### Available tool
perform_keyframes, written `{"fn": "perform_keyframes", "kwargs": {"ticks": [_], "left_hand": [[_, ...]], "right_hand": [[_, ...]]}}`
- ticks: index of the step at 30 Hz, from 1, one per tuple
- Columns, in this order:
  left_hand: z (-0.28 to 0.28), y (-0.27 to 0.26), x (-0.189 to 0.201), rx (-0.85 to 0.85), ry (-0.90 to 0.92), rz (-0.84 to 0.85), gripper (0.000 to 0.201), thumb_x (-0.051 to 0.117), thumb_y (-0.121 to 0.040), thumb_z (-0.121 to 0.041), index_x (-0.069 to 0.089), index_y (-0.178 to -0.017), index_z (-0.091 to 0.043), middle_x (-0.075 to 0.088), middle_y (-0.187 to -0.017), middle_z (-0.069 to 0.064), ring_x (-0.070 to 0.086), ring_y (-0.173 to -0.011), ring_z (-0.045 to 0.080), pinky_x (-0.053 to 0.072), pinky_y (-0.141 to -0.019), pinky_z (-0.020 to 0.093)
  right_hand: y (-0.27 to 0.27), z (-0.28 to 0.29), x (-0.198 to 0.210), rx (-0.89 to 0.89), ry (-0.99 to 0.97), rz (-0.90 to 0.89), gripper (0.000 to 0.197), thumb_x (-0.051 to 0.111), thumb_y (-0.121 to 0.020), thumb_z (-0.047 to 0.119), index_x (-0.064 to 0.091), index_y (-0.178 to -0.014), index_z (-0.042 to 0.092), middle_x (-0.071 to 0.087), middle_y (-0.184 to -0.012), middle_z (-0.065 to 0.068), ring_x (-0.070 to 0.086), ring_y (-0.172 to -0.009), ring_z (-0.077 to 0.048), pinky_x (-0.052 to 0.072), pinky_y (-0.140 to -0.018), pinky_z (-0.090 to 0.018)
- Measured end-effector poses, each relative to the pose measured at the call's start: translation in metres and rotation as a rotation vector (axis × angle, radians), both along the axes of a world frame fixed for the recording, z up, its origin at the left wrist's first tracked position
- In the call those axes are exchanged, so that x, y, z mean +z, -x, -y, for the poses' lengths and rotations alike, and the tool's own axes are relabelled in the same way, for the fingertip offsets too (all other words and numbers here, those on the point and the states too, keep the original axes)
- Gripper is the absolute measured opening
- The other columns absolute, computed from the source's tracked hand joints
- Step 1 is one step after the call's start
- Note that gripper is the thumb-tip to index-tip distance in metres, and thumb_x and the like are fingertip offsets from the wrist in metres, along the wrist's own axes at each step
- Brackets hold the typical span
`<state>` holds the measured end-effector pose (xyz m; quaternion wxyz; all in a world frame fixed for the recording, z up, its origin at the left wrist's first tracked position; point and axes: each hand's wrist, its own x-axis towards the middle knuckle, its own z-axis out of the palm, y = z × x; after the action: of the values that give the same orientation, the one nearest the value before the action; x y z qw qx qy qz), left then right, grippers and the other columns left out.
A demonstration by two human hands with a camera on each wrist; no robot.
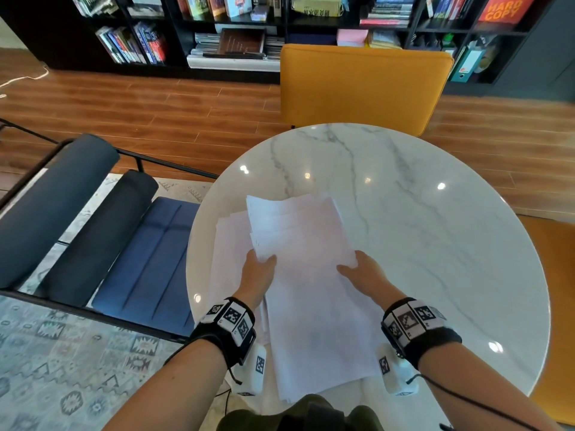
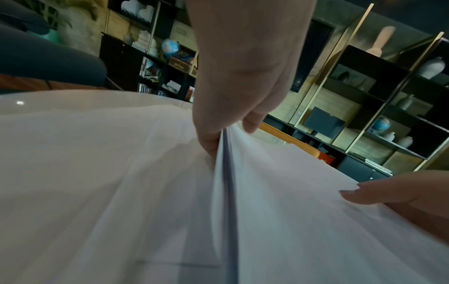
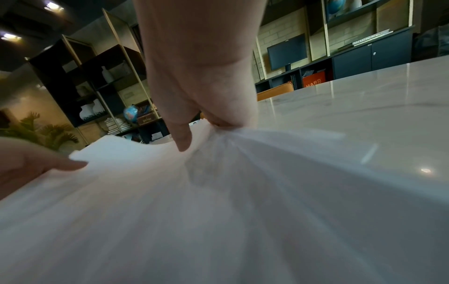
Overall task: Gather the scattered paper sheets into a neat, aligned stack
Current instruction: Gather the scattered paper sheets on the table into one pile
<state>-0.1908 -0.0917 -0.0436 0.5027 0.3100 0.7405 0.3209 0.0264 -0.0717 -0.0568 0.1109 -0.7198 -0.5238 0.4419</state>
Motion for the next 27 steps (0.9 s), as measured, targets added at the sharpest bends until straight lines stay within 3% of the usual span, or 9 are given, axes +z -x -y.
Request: {"fn": "perform_keyframes", "kwargs": {"ticks": [2, 4, 7, 10, 15, 17, 20, 24, 27], "left_hand": [[0.002, -0.004, 0.002, 0.010, -0.067, 0.021, 0.046, 0.055, -0.089, -0.017, 0.042, -0.132, -0.010, 0.058, -0.118, 0.003, 0.057, -0.103, 0.021, 0.047, -0.095, 0.038], [0.003, -0.006, 0.001, 0.023, -0.113, 0.059, 0.036, 0.051, -0.088, -0.008, 0.049, -0.124, -0.012, 0.063, -0.106, 0.002, 0.061, -0.093, 0.019, 0.050, -0.090, 0.040], [0.004, -0.005, 0.002, 0.045, -0.168, 0.109, 0.034, 0.050, -0.087, -0.003, 0.053, -0.119, -0.016, 0.065, -0.103, -0.001, 0.063, -0.091, 0.016, 0.052, -0.084, 0.034], [0.006, 0.002, 0.001, 0.130, -0.167, 0.190, 0.032, 0.055, -0.084, -0.008, 0.057, -0.115, -0.016, 0.068, -0.104, 0.002, 0.066, -0.093, 0.021, 0.054, -0.083, 0.036], [0.004, 0.016, -0.001, 0.071, -0.067, 0.258, 0.025, 0.054, -0.091, -0.018, 0.058, -0.115, -0.015, 0.067, -0.107, 0.003, 0.065, -0.097, 0.023, 0.052, -0.085, 0.036], [0.003, 0.025, -0.003, 0.025, -0.006, 0.160, 0.021, 0.052, -0.092, -0.020, 0.058, -0.110, -0.011, 0.065, -0.103, 0.007, 0.063, -0.093, 0.025, 0.051, -0.078, 0.034], [0.006, 0.044, -0.011, 0.063, 0.006, -0.054, 0.021, 0.052, -0.088, -0.015, 0.063, -0.105, -0.011, 0.060, -0.108, 0.007, 0.059, -0.102, 0.028, 0.048, -0.086, 0.036], [0.020, 0.071, -0.015, 0.204, 0.108, -0.379, 0.051, 0.051, -0.084, -0.016, 0.048, -0.135, -0.010, 0.040, -0.141, 0.016, 0.044, -0.126, 0.036, 0.043, -0.098, 0.043], [0.027, 0.078, -0.018, 0.147, 0.209, -0.411, 0.053, 0.049, -0.083, -0.011, 0.045, -0.136, -0.005, 0.042, -0.140, 0.020, 0.047, -0.123, 0.040, 0.044, -0.095, 0.041]], "right_hand": [[0.001, 0.004, -0.001, 0.019, -0.015, -0.001, 0.054, 0.061, -0.086, 0.033, 0.047, -0.131, 0.006, 0.057, -0.129, -0.012, 0.055, -0.117, -0.030, 0.044, -0.093, -0.034], [-0.001, 0.007, -0.001, 0.008, -0.036, -0.011, 0.058, 0.063, -0.084, 0.037, 0.046, -0.131, 0.007, 0.056, -0.128, -0.011, 0.055, -0.116, -0.030, 0.046, -0.096, -0.039], [-0.009, 0.011, 0.002, -0.051, -0.063, -0.092, 0.052, 0.063, -0.086, 0.031, 0.045, -0.128, 0.005, 0.057, -0.121, -0.009, 0.057, -0.105, -0.028, 0.048, -0.086, -0.036], [-0.017, 0.013, 0.006, -0.143, -0.061, -0.240, 0.046, 0.065, -0.085, 0.024, 0.048, -0.123, 0.006, 0.062, -0.114, -0.010, 0.062, -0.092, -0.025, 0.051, -0.070, -0.030], [-0.018, 0.011, 0.007, -0.146, -0.089, -0.331, 0.041, 0.068, -0.083, 0.015, 0.056, -0.121, 0.006, 0.067, -0.114, -0.014, 0.065, -0.093, -0.026, 0.050, -0.073, -0.030], [-0.013, 0.010, 0.008, -0.137, -0.088, -0.331, 0.042, 0.067, -0.084, 0.012, 0.056, -0.123, 0.006, 0.067, -0.117, -0.015, 0.064, -0.096, -0.026, 0.049, -0.079, -0.031], [-0.006, 0.008, 0.003, -0.107, -0.050, -0.269, 0.045, 0.066, -0.085, 0.015, 0.053, -0.127, 0.005, 0.064, -0.123, -0.014, 0.062, -0.108, -0.029, 0.049, -0.089, -0.034], [0.004, 0.007, 0.001, -0.064, 0.001, -0.137, 0.056, 0.064, -0.086, 0.021, 0.043, -0.135, 0.005, 0.056, -0.131, -0.014, 0.055, -0.118, -0.032, 0.045, -0.100, -0.041], [0.015, 0.007, 0.001, -0.009, 0.030, 0.000, 0.059, 0.061, -0.088, 0.026, 0.039, -0.137, 0.003, 0.051, -0.135, -0.017, 0.051, -0.122, -0.034, 0.043, -0.101, -0.041]]}}
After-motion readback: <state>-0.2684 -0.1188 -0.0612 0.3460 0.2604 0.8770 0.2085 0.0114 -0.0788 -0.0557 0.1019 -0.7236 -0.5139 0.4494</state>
